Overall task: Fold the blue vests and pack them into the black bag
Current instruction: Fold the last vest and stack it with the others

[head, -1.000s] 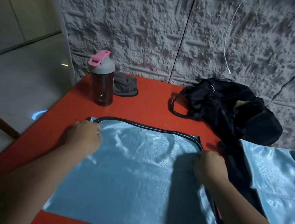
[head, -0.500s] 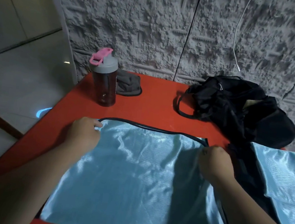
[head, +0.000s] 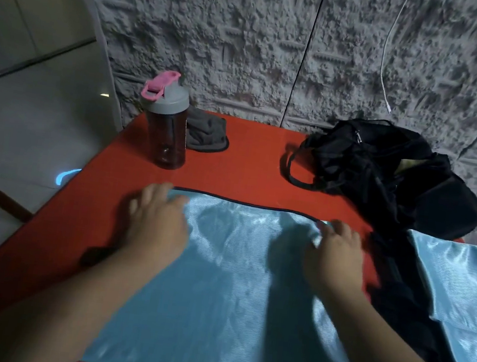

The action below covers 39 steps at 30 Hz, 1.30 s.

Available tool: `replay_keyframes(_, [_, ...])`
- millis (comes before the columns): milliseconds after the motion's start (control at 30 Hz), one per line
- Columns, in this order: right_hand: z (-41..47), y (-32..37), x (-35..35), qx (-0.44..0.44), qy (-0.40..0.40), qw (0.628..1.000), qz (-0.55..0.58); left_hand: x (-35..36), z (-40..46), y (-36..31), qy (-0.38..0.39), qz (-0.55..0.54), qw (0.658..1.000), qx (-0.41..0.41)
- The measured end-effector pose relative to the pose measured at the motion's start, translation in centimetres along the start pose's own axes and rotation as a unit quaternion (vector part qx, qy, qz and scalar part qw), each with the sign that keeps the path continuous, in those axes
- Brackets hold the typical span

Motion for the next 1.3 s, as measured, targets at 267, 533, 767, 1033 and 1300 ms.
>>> replay_keyframes(267, [-4.4,6.6,7.1,-0.138,0.186,0.973,-0.012,6.3,-4.0,-5.8,0.181,0.048,0.979,0.080])
replay_keyframes(533, [-1.9,-1.5,6.2,-0.007,0.180,0.983,-0.024,5.6,-1.6,0.5,0.167,0.065,0.984,-0.001])
replay_keyframes(767, [-6.5,5.9,2.3,-0.135,0.120,0.982,0.054,1.8,-4.6,-5.1,0.118,-0.030,0.991,0.060])
replay_keyframes(1033, [-14.5,0.2,2.8,-0.103,0.149,0.983,-0.008,3.2,-12.5,-2.9,0.164,0.064,0.984,0.027])
replay_keyframes(1300, [-14.8,-4.9,1.1,-0.070,0.137,0.988,-0.023,1.3,-12.3,2.1,0.147,0.080,0.986,0.018])
Point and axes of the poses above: each hand's wrist, its own z-axis towards the middle knuckle, its own x-axis out of the palm, y = z × x, the point moved 9 cm from there along z, towards the middle knuckle, and after that the axes turned 1 degree about -z, right-handed, at the moved point
